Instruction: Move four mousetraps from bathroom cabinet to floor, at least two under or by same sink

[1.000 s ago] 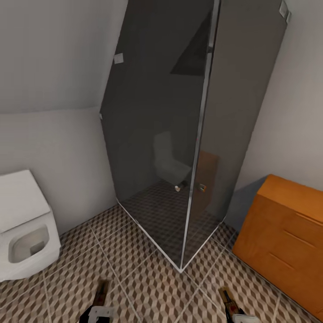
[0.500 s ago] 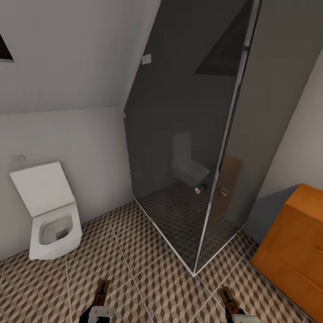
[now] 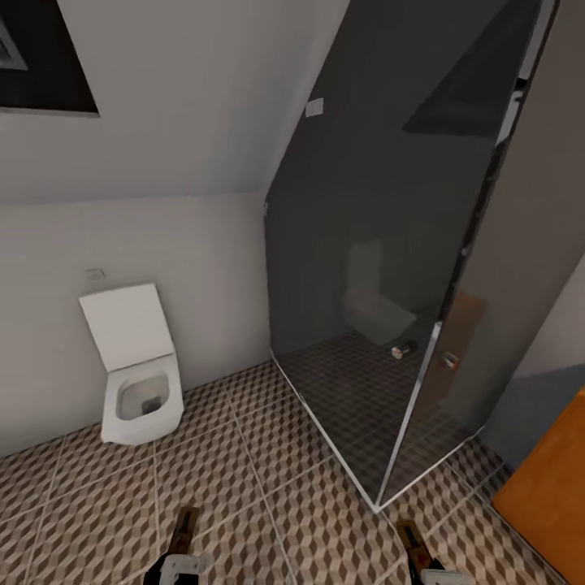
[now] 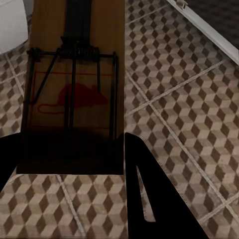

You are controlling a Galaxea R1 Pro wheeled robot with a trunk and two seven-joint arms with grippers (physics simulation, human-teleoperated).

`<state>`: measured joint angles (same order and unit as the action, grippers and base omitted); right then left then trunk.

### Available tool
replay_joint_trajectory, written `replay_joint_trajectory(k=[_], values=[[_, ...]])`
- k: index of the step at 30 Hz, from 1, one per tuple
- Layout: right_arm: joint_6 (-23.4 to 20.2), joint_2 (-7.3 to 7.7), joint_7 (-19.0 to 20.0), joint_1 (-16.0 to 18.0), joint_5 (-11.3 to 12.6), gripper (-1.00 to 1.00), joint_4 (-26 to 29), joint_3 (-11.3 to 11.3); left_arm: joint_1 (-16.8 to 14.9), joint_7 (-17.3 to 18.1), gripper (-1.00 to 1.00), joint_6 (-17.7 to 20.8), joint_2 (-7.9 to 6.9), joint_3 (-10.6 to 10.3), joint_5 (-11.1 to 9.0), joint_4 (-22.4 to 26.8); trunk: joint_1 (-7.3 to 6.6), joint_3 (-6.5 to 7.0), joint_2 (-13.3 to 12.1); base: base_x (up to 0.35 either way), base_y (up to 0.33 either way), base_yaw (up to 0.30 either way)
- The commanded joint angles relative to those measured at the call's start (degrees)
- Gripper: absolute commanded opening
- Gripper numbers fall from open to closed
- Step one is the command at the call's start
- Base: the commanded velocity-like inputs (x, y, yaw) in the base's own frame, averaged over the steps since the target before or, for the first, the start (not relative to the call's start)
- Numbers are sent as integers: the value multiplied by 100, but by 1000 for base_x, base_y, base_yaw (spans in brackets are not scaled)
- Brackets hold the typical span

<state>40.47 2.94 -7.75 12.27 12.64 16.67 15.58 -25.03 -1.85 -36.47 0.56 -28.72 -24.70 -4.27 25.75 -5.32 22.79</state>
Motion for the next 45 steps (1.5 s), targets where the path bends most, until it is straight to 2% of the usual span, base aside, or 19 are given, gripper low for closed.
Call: replay_joint_trajectory(k=[1, 39, 45], values=[[14, 5, -33, 3, 37, -100, 4, 50, -10, -34, -100, -27, 6, -46, 0, -22, 3, -12, 12, 0, 0, 287], [1, 4, -32, 3, 37, -100, -80, 51, -10, -26, -100, -27, 13, -46, 0, -22, 3, -12, 12, 0, 0, 286], [12, 5, -25, 3, 37, -100, -85, 50, -10, -26, -100, -27, 14, -46, 0, -22, 3, -12, 12, 0, 0, 92]])
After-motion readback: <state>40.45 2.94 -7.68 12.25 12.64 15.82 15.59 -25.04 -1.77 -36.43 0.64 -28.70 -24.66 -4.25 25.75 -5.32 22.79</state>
